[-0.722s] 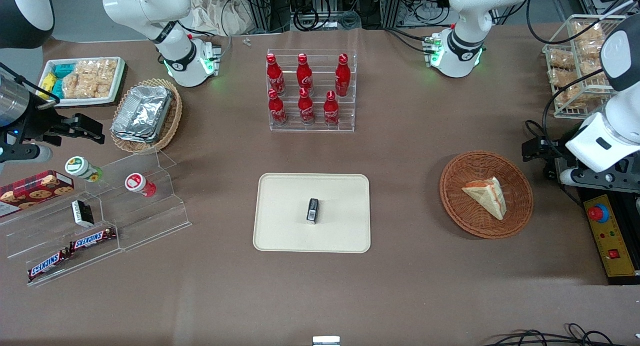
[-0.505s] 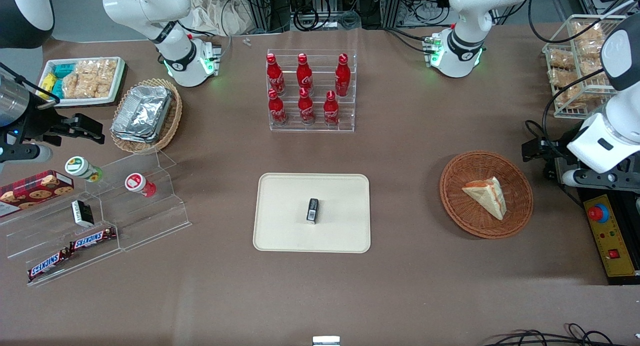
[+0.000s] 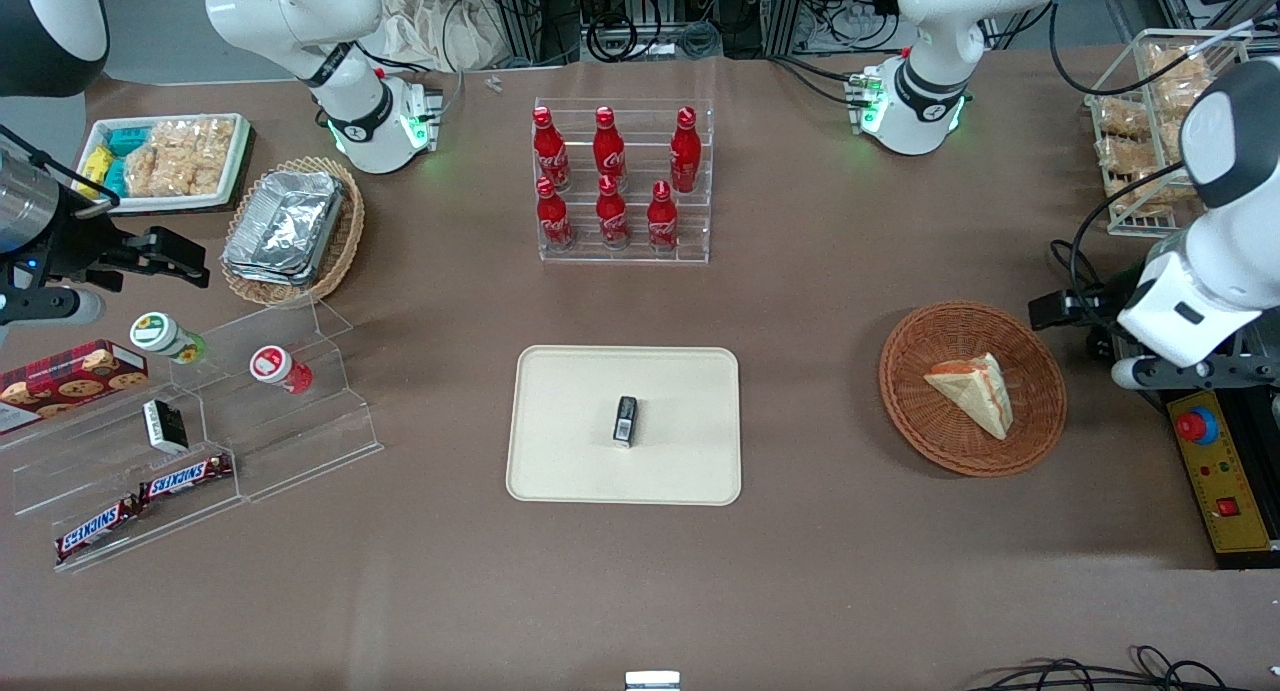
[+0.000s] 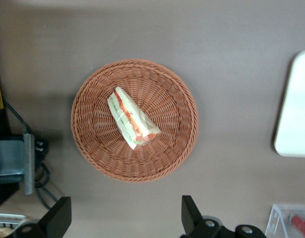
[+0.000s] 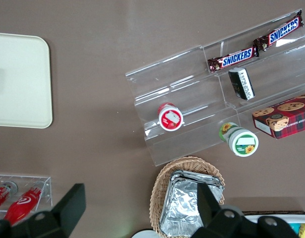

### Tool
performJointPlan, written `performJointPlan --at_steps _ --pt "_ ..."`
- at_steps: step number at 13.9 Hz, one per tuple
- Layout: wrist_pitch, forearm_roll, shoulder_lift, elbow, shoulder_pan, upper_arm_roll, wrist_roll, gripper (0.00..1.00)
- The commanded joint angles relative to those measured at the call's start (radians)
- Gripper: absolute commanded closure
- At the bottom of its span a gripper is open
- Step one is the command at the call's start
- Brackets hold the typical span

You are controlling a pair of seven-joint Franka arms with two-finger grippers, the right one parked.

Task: Place sandwich from basket to tray
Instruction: 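Move the left gripper over the sandwich in the wicker basket, then lower the left gripper and grasp the wrapped sandwich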

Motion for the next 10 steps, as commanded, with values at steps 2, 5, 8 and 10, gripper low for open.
performJointPlan --at_steps 2,5,8,10 --pt "0.264 0.02 -0.007 -0.215 0.002 0.004 -0.387 0.0" --pt "0.42 0.02 0.013 -0.35 0.002 0.03 -0.572 0.0" --pt "0.547 0.046 0.034 -0.447 0.002 0.069 -0.626 0.0" --pt "0.591 0.048 0.073 -0.454 0.002 0.07 -0.718 0.0"
